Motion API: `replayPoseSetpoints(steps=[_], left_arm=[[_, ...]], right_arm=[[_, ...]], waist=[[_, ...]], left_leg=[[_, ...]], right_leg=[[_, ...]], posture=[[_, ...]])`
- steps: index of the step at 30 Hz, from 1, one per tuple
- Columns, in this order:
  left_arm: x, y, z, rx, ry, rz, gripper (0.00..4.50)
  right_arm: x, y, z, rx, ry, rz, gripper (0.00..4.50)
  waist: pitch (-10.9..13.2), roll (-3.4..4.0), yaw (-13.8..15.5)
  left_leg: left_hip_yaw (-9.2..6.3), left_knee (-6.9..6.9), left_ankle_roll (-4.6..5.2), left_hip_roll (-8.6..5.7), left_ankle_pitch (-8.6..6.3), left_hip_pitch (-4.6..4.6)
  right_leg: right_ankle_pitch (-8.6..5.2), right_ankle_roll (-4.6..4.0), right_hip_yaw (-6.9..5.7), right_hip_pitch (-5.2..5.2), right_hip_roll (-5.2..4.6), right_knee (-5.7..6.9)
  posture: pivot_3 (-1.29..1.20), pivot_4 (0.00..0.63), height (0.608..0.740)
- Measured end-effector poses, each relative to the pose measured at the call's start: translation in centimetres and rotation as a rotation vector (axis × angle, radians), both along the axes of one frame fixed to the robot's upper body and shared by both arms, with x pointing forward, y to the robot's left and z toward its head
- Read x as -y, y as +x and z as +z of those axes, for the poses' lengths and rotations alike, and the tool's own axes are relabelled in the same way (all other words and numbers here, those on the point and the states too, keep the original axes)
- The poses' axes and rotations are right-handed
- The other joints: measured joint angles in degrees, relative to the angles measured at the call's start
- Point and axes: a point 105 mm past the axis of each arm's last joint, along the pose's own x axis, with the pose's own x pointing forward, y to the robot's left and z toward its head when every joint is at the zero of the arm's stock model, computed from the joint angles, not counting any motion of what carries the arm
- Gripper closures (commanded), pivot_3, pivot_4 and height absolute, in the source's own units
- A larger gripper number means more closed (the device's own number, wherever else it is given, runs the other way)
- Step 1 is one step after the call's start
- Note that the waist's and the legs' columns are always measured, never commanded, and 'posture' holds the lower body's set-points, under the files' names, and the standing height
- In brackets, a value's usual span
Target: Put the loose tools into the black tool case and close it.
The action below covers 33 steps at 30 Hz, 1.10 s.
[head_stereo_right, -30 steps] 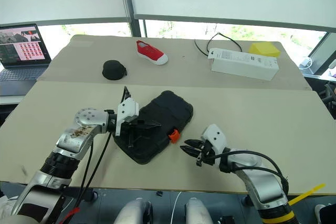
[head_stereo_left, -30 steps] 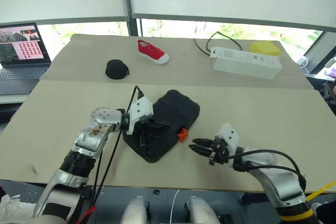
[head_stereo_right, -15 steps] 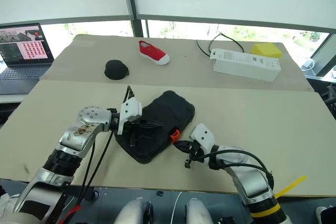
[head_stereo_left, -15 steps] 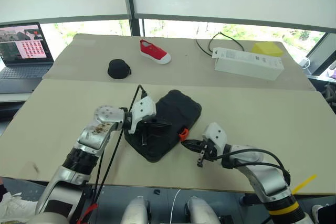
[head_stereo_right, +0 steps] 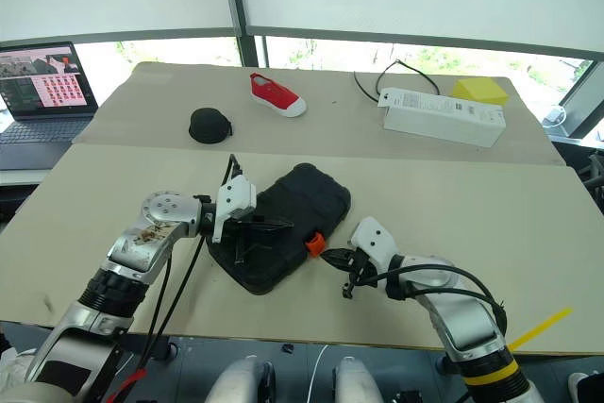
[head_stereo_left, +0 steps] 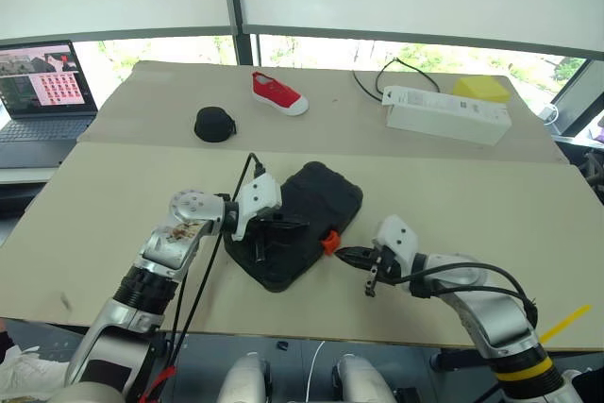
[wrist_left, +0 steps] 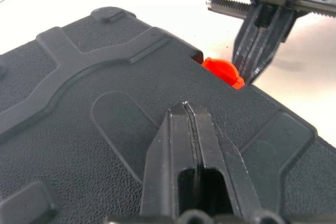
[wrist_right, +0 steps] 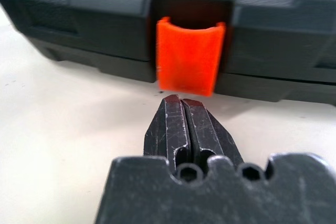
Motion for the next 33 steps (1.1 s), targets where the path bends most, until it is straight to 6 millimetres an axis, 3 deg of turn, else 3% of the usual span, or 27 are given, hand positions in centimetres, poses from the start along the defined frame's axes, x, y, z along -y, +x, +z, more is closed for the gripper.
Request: replayPoseSetpoints(steps=[10,33], left_arm=[[-0.1,0.1,0.0,0.002,0.001,0.008,4.5],[-0.3,0.2,0.0,-0.006,0.009,0.028,4.5]], right_arm=[[-0.5,0.7,-0.9,-0.044,0.043,-0.028,4.49],[-1.6,1.1,-0.7,-0.13,0.038,-0.046,4.49]], waist=[[0.0,-0.01,-0.1],[0.0,-0.01,-0.4]], left_leg=[[0.0,0.0,0.0,0.01,0.0,0.01],[-0.03,0.0,0.01,0.04,0.01,0.04]], right_leg=[[0.01,-0.01,0.0,-0.01,0.01,0.0],[0.02,-0.02,0.01,-0.02,0.04,0.01]], posture=[[0.0,0.15,0.74],[0.0,0.15,0.74]])
